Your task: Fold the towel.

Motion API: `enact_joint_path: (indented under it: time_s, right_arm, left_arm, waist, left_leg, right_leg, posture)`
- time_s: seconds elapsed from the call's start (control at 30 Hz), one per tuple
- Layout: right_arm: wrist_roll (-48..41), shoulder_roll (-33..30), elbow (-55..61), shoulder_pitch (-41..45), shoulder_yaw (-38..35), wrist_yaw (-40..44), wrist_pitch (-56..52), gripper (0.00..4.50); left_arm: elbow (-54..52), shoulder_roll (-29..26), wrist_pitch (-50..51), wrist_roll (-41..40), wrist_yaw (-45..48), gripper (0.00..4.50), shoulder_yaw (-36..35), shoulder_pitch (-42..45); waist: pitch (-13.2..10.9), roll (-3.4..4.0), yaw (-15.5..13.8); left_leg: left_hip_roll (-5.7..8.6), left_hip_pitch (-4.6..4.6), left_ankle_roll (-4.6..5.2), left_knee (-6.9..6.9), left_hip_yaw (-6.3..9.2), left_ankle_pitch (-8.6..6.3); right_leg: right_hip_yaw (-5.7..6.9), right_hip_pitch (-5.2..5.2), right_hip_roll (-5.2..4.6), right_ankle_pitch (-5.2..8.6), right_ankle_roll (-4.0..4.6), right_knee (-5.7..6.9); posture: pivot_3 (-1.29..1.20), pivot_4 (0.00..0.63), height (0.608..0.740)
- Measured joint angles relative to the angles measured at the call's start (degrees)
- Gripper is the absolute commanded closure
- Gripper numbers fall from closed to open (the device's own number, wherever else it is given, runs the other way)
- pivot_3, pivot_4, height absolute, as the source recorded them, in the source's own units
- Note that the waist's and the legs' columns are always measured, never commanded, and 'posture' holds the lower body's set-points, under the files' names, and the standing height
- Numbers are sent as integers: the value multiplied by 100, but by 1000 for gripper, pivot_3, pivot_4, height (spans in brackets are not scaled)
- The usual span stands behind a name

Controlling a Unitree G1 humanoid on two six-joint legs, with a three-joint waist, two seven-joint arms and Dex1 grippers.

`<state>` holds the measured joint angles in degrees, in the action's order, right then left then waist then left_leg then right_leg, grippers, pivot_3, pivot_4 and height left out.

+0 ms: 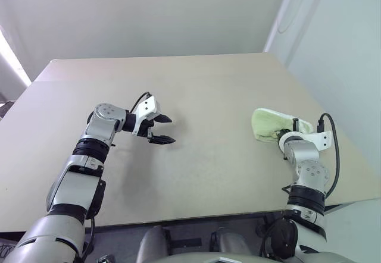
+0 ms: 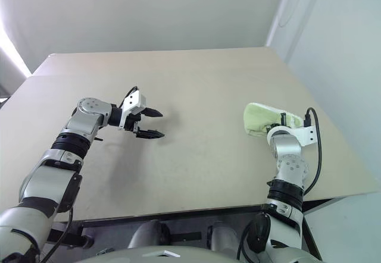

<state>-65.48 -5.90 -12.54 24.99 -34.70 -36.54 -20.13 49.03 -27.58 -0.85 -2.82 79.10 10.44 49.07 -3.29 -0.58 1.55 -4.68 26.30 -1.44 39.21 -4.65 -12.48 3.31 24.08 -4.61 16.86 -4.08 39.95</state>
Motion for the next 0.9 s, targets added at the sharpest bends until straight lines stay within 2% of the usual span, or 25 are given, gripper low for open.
enact_joint_path:
  time_s: [0.23, 0.37, 0.4, 0.6, 0.9]
  right_arm:
    - [19, 59, 116, 59, -219, -20, 222, 1565]
    - [-296, 202, 252, 133, -485, -27, 351, 206]
    - [-442, 263, 324, 135, -586, -26, 390, 20]
    - [-1077, 569, 827, -84, -859, -86, 539, 20]
    - [-1598, 784, 1816, -683, -810, -725, 603, 20]
  left_arm:
    - [2, -2, 1, 97, 7, 0, 0, 0]
    - [2, -2, 8, 106, 14, 0, 0, 0]
    - [2, -2, 10, 107, 15, 0, 0, 0]
    - [1, 0, 20, 111, 20, 0, 0, 0]
    - [1, 5, 41, 123, 41, 0, 3, 1]
  waist:
    - [1, -1, -101]
    - [1, -2, -105]
    - [1, -2, -104]
    - [1, -1, -79]
    - [-6, 10, -65]
  left_leg:
    - [0, 3, 0, 0, 3, 0]
    - [-1, 4, 0, 0, 6, 0]
    - [-1, 5, 0, -1, 6, 0]
    - [-3, 9, 1, -5, 6, 0]
    - [-3, 10, 0, -5, 5, 0]
  right_leg:
    - [5, 0, 1, 0, 0, -4]
    - [6, -2, 1, 1, -1, -4]
    - [7, -3, 2, 1, -2, -4]
    - [6, -15, 6, 1, -2, -3]
    - [4, -12, 5, 1, -1, -3]
  posture:
    - [0, 0, 683]
    - [0, 0, 683]
    - [0, 0, 683]
    - [0, 0, 683]
    - [0, 0, 683]
